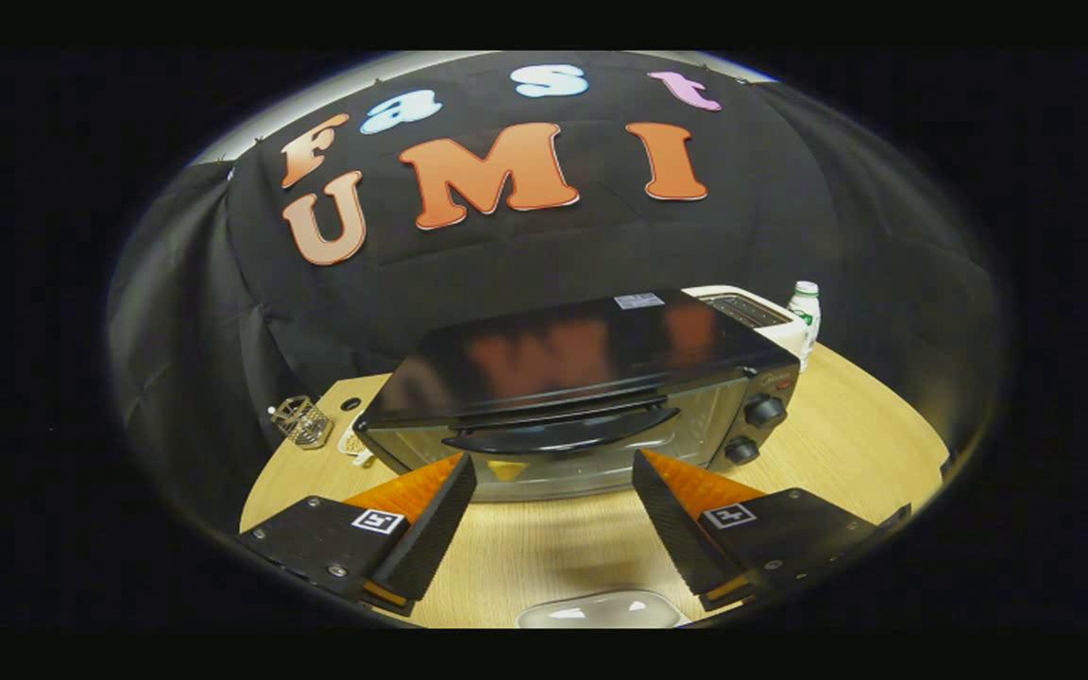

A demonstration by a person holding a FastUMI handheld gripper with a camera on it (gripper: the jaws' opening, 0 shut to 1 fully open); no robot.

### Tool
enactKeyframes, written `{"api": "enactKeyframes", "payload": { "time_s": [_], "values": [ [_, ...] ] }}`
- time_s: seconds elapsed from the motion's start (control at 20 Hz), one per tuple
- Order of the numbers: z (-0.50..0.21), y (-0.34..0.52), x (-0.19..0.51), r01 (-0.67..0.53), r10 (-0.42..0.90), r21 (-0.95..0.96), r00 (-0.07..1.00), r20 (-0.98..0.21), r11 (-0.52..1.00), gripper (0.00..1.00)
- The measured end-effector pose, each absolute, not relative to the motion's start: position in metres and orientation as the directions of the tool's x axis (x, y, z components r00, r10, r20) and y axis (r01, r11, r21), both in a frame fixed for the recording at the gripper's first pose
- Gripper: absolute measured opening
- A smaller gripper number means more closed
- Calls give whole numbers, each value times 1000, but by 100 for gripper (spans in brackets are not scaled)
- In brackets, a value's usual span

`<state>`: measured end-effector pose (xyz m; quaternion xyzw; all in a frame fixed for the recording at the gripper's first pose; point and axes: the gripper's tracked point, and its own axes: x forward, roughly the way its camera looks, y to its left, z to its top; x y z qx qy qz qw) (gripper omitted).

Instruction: Open the toaster oven, put the food inside, and close the toaster oven door.

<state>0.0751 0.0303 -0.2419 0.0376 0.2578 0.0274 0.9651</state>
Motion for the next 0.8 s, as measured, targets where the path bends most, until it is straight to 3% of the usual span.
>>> {"api": "enactKeyframes", "payload": {
  "time_s": [0.8],
  "values": [
    [-69,49,57,-98,96,5,962,-255,995,99]
  ]
}}
